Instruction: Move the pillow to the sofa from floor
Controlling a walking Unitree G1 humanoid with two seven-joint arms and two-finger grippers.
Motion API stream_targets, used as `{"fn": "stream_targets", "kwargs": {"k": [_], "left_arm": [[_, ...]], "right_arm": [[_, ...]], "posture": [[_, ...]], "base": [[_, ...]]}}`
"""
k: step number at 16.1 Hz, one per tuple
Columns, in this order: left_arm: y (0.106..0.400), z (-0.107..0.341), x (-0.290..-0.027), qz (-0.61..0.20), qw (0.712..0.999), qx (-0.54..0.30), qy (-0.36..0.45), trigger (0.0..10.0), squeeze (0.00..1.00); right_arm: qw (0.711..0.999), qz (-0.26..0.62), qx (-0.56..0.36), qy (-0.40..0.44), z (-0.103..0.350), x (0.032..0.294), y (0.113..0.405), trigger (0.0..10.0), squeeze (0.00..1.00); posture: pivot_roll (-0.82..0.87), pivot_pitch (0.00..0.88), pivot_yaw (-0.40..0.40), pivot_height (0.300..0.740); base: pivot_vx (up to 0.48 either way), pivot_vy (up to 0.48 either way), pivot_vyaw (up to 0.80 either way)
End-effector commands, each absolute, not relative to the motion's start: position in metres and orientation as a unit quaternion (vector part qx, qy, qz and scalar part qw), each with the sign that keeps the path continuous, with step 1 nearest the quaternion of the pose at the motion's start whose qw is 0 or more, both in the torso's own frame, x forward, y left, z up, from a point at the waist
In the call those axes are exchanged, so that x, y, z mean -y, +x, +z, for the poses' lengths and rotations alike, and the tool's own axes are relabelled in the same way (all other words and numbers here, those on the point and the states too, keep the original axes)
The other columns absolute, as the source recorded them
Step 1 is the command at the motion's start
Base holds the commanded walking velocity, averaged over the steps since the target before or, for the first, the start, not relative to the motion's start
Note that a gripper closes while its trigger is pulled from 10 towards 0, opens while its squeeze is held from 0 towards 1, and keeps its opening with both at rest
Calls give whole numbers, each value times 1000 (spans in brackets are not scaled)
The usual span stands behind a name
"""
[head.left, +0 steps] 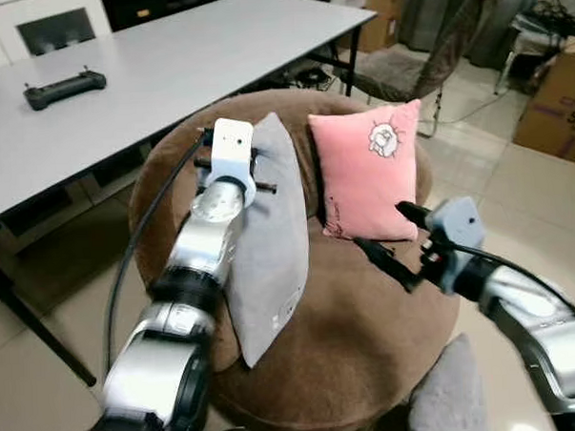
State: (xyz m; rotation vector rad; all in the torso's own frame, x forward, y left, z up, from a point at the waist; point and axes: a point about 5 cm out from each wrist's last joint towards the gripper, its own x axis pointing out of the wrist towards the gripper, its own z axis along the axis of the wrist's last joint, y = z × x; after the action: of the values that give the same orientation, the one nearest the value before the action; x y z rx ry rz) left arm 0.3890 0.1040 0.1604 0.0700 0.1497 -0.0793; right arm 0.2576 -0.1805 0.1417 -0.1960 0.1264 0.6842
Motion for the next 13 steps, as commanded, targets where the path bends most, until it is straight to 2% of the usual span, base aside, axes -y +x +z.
{"fn": "stream_targets", "kwargs": {"k": [1,4,5,6,7,8,13], "left_arm": [[394,165,-111,8,997,-72,13,10000,0],[391,140,-131,83,990,-117,3,10000,0],[383,118,-155,151,976,-155,-8,10000,0],[380,113,-162,171,972,-164,-7,10000,0],[372,101,-180,210,961,-182,13,10000,0],[369,99,-187,213,960,-181,28,10000,0],[370,108,-183,167,971,-140,93,10000,0]], "right_arm": [[927,357,-63,-97,147,181,254,10000,0],[914,384,-76,-105,146,179,251,10000,0],[905,404,-81,-105,145,174,251,10000,0],[902,410,-84,-105,144,172,251,10000,0],[890,432,-94,-108,140,167,250,10000,0],[881,449,-103,-108,137,164,248,10000,0],[850,502,-129,-98,128,159,244,10000,0]], "posture": [[26,0,31,740],[22,0,28,740],[31,0,20,740],[31,0,20,740],[39,0,14,740],[45,0,11,740],[57,0,6,740]], "base": [[0,0,0],[0,0,0],[0,0,0],[0,0,0],[0,0,0],[0,0,0],[0,0,0]]}}
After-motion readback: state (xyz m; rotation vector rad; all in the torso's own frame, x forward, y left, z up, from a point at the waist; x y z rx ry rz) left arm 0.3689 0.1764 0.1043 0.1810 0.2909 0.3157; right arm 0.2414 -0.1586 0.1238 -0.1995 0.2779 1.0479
